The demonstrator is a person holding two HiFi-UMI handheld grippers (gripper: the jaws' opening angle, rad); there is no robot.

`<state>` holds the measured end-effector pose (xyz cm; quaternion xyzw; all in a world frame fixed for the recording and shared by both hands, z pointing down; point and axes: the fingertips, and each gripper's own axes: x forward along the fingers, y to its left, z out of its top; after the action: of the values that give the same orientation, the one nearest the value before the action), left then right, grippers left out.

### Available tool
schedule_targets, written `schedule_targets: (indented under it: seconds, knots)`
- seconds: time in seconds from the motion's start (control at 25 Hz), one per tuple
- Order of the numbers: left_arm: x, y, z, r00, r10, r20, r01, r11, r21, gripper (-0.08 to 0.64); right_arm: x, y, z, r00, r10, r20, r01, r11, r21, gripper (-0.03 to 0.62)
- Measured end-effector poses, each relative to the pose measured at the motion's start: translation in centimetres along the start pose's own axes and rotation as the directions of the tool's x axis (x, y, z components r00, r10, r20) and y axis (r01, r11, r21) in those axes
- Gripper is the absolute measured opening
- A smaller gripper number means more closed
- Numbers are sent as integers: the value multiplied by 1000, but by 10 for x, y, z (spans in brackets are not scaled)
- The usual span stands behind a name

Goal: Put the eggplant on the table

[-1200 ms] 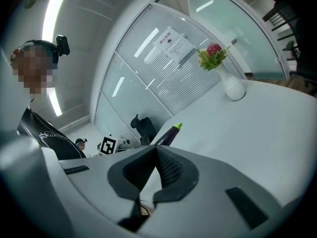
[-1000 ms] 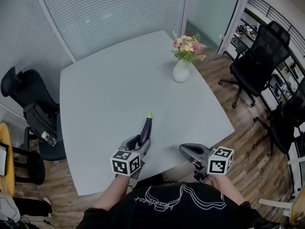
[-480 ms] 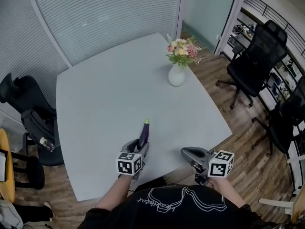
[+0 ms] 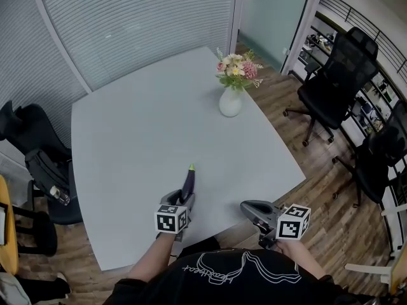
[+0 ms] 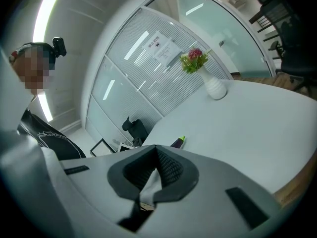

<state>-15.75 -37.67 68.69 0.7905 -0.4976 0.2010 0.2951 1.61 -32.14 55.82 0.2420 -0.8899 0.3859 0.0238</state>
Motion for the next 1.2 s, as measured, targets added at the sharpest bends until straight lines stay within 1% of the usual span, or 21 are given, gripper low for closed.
schedule_targets:
  seconds: [0.16,0.36,0.64,0.8,1.08,1.2]
  knots:
    - [1,2,-4,1000,-5,-1,5,999,-33,212,1,0,-6,1000,4,-1,-4,1000,7,9]
    - [2,3,-13,1000,13,-28,-14,999,-39,212,-5,1,-15,1000,-4,-2,4,1000,23,9]
    - [4,4,-19,998,45,-43,-46,999,-16,212,-14,-1,-17,1000,-12,11,11,1000,29,9]
    - [5,2,-19,998,50,-41,-49,999,23,212,-17,0,-19,1000,-2,23,1,999,41,9]
    - [0,1,-20,998,62,-23,-61,997,42,268,-29,-1,-25,1000,-20,21,19,999,45,9]
    - [-9,0,-17,997,78,-1,-77,996,50,282,-35,2,-23,999,-17,30,16,999,37,9]
